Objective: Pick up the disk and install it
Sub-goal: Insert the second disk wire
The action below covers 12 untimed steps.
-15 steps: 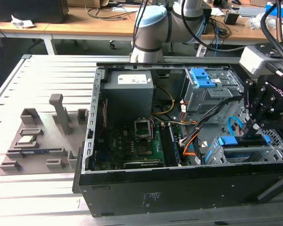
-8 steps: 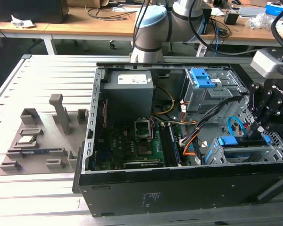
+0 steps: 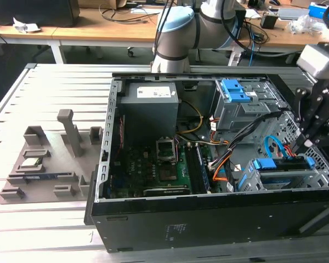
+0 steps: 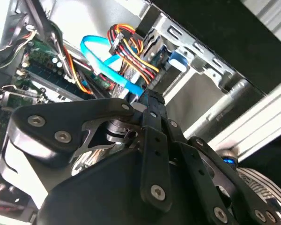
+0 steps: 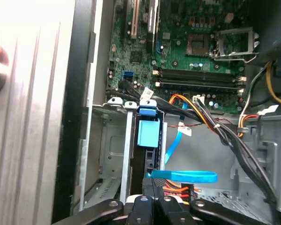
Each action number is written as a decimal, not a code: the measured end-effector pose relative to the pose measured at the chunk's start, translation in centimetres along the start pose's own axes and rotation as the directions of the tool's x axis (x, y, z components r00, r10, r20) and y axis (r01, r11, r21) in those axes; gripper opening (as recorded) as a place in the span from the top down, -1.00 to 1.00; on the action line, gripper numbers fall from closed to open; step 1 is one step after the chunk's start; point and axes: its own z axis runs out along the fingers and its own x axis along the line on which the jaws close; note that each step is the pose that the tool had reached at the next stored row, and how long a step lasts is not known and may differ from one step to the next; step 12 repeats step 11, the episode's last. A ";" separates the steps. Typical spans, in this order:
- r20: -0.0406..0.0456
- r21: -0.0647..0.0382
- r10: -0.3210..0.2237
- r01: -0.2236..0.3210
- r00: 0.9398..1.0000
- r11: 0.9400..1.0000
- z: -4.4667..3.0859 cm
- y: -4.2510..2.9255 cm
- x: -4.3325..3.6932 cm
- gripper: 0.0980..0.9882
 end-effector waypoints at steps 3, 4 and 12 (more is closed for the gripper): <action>0.000 0.000 0.000 0.000 1.000 1.000 -1.72 0.14 0.09 0.98; 0.000 0.000 0.000 0.000 1.000 1.000 -2.48 0.21 0.13 0.98; 0.000 0.000 0.000 0.000 1.000 1.000 -3.01 0.25 0.15 0.98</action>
